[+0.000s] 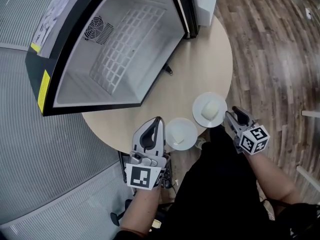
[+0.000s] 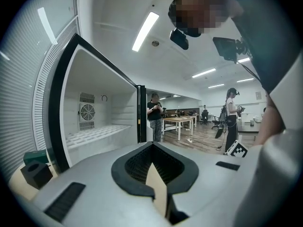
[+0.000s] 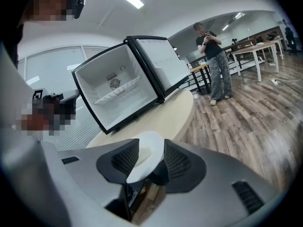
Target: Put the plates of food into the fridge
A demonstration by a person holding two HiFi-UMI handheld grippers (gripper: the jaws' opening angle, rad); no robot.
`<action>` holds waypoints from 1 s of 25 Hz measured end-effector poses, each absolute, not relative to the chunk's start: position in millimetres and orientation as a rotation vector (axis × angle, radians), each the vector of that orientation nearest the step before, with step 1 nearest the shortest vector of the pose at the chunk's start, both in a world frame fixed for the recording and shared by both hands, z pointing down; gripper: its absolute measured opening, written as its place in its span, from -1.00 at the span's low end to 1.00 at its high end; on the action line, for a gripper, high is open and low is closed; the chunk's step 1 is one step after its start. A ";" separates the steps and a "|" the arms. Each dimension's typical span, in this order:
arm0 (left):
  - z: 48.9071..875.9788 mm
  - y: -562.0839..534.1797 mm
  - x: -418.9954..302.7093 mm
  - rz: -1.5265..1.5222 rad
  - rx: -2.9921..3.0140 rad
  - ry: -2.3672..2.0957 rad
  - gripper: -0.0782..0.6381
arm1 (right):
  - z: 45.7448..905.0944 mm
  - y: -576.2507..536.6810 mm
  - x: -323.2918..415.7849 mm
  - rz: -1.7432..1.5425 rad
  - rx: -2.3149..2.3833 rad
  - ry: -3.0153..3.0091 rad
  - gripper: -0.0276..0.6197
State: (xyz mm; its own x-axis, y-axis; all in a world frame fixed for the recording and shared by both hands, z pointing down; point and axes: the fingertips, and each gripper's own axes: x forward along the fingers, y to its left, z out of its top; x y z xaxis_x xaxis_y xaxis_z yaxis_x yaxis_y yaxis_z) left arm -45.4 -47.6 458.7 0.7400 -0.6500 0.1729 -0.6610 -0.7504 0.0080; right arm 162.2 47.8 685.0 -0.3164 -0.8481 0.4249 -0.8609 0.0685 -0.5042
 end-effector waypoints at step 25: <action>475.0 -65.1 -50.1 0.316 2.814 -1.097 -0.78 | 735.8 31.1 148.1 1.744 1.825 -2.302 -0.72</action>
State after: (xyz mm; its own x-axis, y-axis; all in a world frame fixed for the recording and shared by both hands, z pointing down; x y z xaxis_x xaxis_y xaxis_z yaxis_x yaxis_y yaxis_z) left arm -50.1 -65.1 475.0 0.7181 -0.6567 0.2302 -0.6786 -0.7342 0.0225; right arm 148.1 31.1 735.8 -0.4025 -0.8448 0.3526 -0.5681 -0.0715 -0.8199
